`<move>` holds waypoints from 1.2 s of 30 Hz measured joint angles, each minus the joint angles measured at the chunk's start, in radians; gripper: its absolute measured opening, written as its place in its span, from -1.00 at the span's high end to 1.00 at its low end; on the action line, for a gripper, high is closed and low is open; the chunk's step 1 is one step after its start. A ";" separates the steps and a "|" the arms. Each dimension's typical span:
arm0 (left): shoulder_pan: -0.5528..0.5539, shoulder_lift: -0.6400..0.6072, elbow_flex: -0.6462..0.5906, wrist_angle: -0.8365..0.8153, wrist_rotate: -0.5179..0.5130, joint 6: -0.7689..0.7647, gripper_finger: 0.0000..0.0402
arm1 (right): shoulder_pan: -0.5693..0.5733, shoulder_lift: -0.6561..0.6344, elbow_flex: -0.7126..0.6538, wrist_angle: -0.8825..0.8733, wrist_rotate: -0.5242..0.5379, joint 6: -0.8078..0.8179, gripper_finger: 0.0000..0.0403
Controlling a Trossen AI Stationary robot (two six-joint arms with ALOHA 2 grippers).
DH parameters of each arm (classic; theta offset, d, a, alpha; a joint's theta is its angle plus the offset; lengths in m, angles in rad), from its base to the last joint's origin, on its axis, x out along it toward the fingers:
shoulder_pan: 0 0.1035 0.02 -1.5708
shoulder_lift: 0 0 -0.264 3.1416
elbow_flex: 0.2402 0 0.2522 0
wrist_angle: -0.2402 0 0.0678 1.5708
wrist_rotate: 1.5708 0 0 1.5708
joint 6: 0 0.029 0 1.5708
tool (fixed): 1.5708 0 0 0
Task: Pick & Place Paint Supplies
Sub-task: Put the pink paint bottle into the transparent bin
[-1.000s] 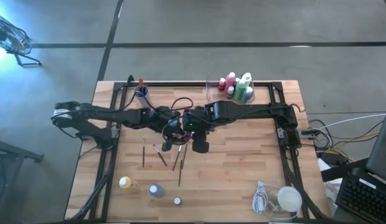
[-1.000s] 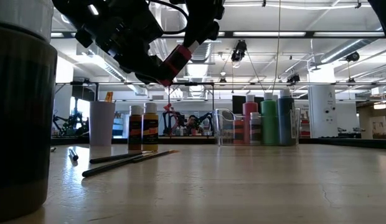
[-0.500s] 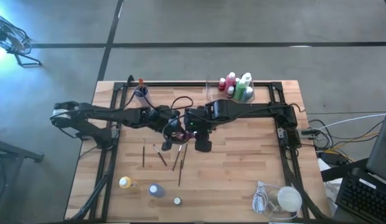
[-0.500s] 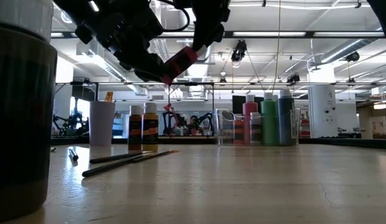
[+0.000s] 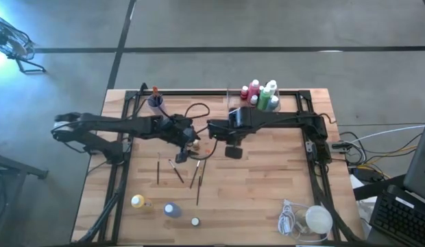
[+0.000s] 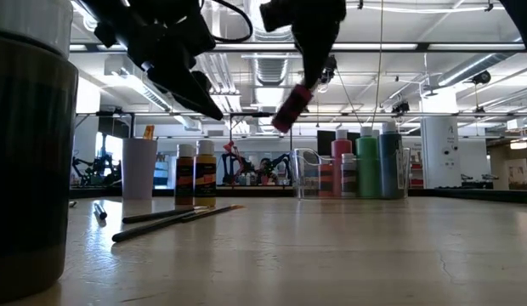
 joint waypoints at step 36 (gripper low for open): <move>0.002 -0.064 -0.051 0.037 -0.005 0.040 -0.63 | -0.387 -0.261 -0.257 -0.079 -0.036 -0.050 0.44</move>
